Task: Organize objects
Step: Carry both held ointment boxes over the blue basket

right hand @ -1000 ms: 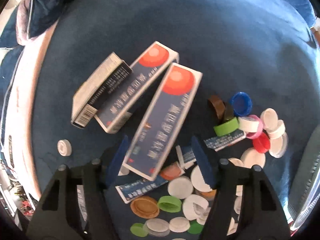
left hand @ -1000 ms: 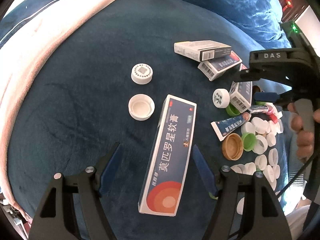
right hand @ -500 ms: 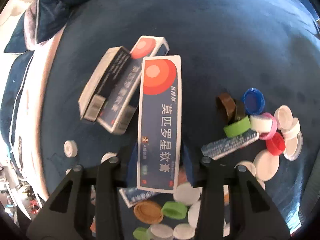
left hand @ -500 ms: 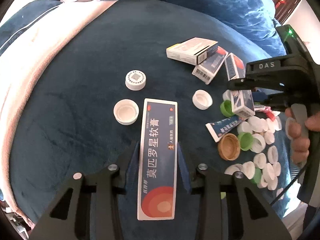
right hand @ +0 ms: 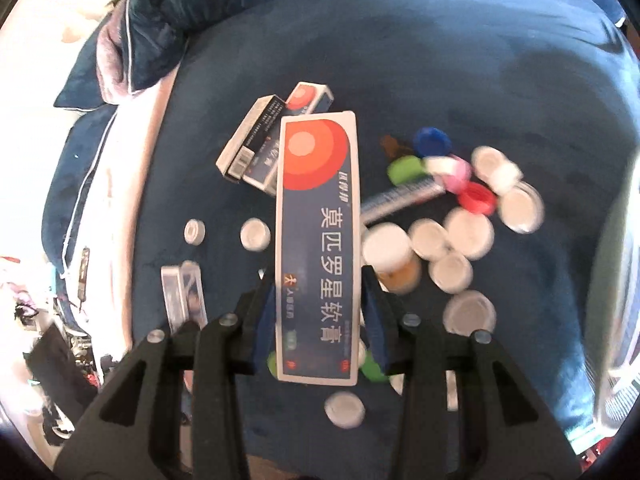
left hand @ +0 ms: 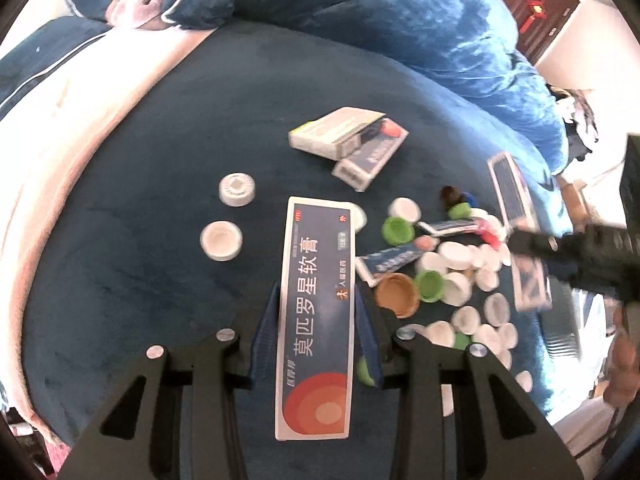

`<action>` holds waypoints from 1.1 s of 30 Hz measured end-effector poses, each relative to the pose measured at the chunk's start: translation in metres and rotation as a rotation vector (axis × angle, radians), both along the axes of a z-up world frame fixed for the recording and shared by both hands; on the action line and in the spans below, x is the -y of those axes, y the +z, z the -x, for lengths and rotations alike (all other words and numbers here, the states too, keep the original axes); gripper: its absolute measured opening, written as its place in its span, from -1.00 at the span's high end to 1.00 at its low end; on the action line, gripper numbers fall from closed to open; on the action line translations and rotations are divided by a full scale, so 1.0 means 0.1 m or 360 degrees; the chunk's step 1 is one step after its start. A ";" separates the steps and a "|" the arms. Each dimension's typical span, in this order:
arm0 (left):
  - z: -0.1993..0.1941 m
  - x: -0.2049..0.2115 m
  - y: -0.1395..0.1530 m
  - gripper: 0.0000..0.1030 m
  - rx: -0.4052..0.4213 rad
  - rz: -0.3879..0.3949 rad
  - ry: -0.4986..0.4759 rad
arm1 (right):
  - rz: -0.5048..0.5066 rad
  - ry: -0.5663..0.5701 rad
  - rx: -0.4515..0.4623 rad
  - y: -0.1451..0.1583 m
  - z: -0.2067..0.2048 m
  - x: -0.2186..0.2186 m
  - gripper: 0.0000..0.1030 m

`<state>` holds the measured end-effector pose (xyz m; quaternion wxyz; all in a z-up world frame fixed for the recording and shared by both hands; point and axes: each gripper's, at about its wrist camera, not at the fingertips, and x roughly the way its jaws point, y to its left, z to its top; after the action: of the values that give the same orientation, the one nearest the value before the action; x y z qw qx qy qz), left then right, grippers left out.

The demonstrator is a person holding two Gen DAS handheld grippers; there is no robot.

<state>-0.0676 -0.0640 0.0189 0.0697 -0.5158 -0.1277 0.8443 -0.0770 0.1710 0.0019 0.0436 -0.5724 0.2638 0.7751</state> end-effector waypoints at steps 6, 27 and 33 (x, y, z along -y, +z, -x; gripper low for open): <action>-0.05 -0.36 0.23 0.24 -0.0058 -0.0047 -0.0126 | 0.0001 -0.0130 -0.0099 0.16 -0.54 -0.38 0.23; -0.22 -3.00 0.85 0.24 -0.0074 -0.0334 -0.0829 | -0.0103 -0.1004 -0.0276 0.36 -2.19 -1.88 0.22; -0.30 -3.49 0.86 0.24 -0.0047 -0.0381 -0.0933 | -0.0124 -0.1148 -0.0241 0.30 -2.42 -2.09 0.22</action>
<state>-0.0375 0.2848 0.1048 0.3722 -0.5064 -0.0711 0.7746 0.1652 0.3804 0.0316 0.3161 -0.3816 0.4213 0.7596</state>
